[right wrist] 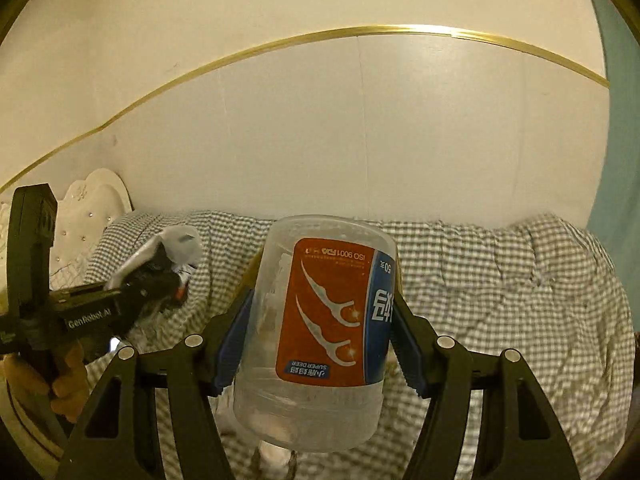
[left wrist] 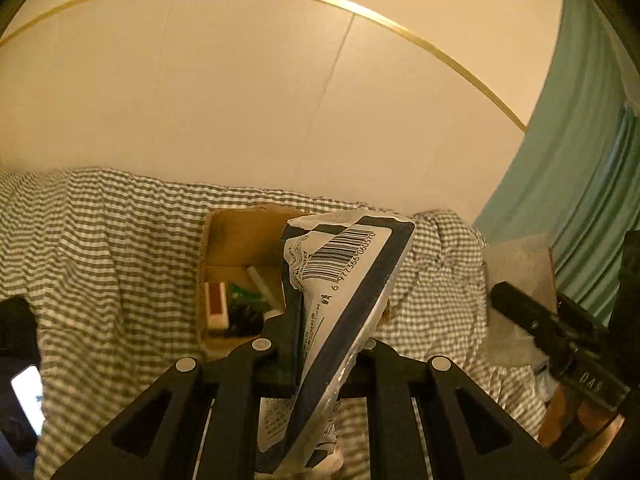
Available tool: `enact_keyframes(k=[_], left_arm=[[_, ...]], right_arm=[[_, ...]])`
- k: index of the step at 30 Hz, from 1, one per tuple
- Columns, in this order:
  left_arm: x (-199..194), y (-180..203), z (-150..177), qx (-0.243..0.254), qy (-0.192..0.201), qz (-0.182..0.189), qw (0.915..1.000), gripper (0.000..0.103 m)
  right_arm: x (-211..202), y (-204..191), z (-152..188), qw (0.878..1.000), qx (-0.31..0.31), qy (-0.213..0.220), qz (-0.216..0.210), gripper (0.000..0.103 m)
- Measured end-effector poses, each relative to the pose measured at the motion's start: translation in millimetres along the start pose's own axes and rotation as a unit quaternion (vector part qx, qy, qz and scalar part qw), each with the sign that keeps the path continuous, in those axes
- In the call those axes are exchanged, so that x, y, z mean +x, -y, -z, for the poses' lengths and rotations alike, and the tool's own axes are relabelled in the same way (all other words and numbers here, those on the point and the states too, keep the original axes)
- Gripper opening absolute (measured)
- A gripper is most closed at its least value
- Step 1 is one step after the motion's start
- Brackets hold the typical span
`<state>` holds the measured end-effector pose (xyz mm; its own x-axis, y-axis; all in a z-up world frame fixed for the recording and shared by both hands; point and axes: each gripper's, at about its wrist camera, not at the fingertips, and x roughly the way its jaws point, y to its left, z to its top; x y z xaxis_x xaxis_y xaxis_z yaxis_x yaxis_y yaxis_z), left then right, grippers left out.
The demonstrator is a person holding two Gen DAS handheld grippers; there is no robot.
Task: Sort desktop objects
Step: 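Carry the packet and bottle over the cardboard box and release both, then withdraw both grippers from the box back over the remaining items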
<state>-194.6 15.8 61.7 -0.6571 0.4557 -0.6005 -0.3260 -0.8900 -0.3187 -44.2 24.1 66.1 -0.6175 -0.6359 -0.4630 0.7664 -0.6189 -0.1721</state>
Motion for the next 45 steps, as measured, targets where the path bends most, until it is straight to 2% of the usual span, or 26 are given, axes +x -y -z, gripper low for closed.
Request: enact_keyframes(k=[6, 9, 12, 15, 20, 21, 22, 23, 24, 25, 26, 30, 33, 34, 35, 36, 39, 42, 45], left_arm=[[76.3, -19.3, -18.9, 0.005, -0.020, -0.029, 0.9994, 0.011], [123.3, -38.8, -23.9, -0.001, -0.033, -0.052, 0.9981, 0.011], [165.5, -49.9, -23.6, 0.005, -0.043, -0.057, 0.9974, 0.011], [194.0, -55.2, -24.1, 0.014, -0.035, -0.061, 0.9974, 0.011], [226.1, -69.6, -18.9, 0.020, -0.052, -0.056, 0.9968, 0.013], [226.2, -70.2, -18.0, 0.021, -0.055, -0.054, 0.9968, 0.015], [223.3, -69.4, -18.0, 0.024, -0.052, -0.060, 0.9965, 0.026], [221.1, -66.1, -19.3, 0.024, -0.048, -0.063, 0.9965, 0.043], [216.8, -63.3, -20.3, 0.026, -0.045, -0.067, 0.9964, 0.055], [209.3, -59.9, -21.9, 0.026, -0.043, -0.074, 0.9960, 0.072], [200.9, -56.9, -23.7, 0.024, -0.041, -0.078, 0.9958, 0.077], [158.0, -36.3, -31.1, 0.024, -0.041, -0.070, 0.9964, 0.079], [106.7, -11.3, -28.8, 0.034, -0.025, -0.062, 0.9972, 0.080], [85.3, 0.1, -25.7, 0.041, -0.015, -0.067, 0.9968, 0.087], [65.6, 9.2, -22.4, 0.044, -0.003, -0.078, 0.9960, 0.098], [51.6, 14.7, -19.8, 0.044, 0.008, -0.085, 0.9954, 0.100], [2.8, 29.8, -2.3, 0.042, 0.036, -0.083, 0.9950, 0.101], [-27.0, 33.9, 18.6, 0.039, 0.038, -0.093, 0.9942, 0.101], [-43.6, 30.6, 41.5, 0.039, 0.034, -0.099, 0.9937, 0.101]], right_arm=[[80.2, 13.4, -15.2, 1.000, 0.003, -0.025, -0.017, 0.065], [132.7, 20.0, -15.3, 0.999, 0.009, -0.041, -0.032, 0.065], [178.6, 31.6, -11.3, 0.997, 0.030, -0.046, -0.048, 0.065], [214.9, 42.4, -9.8, 0.995, 0.050, -0.051, -0.073, 0.065], [266.2, 53.2, -7.7, 0.994, 0.058, -0.067, -0.068, 0.066], [273.4, 52.1, -8.4, 0.993, 0.062, -0.070, -0.070, 0.066], [278.5, 53.0, -8.6, 0.993, 0.066, -0.072, -0.070, 0.066], [280.7, 53.2, -9.3, 0.992, 0.072, -0.077, -0.068, 0.072], [276.7, 52.7, -10.6, 0.992, 0.078, -0.074, -0.062, 0.083], [268.8, 50.0, -13.0, 0.993, 0.079, -0.068, -0.059, 0.089], [255.7, 45.3, -17.5, 0.995, 0.070, -0.053, -0.055, 0.093], [200.7, 30.0, -37.8, 0.998, 0.036, -0.027, -0.045, 0.093], [145.7, 25.2, -45.0, 0.998, 0.026, -0.014, -0.047, 0.093], [118.6, 20.6, -46.1, 0.999, 0.013, -0.010, -0.050, 0.093], [96.9, 16.9, -44.8, 0.999, 0.000, -0.007, -0.049, 0.093], [74.6, 10.4, -42.4, 0.999, -0.012, -0.003, -0.045, 0.093], [21.8, -3.4, -32.4, 0.999, -0.034, 0.005, -0.034, 0.093], [-24.1, -12.4, -17.9, 0.999, -0.029, 0.001, -0.032, 0.093], [-59.0, -22.3, 2.3, 0.999, -0.021, -0.001, -0.047, 0.093]])
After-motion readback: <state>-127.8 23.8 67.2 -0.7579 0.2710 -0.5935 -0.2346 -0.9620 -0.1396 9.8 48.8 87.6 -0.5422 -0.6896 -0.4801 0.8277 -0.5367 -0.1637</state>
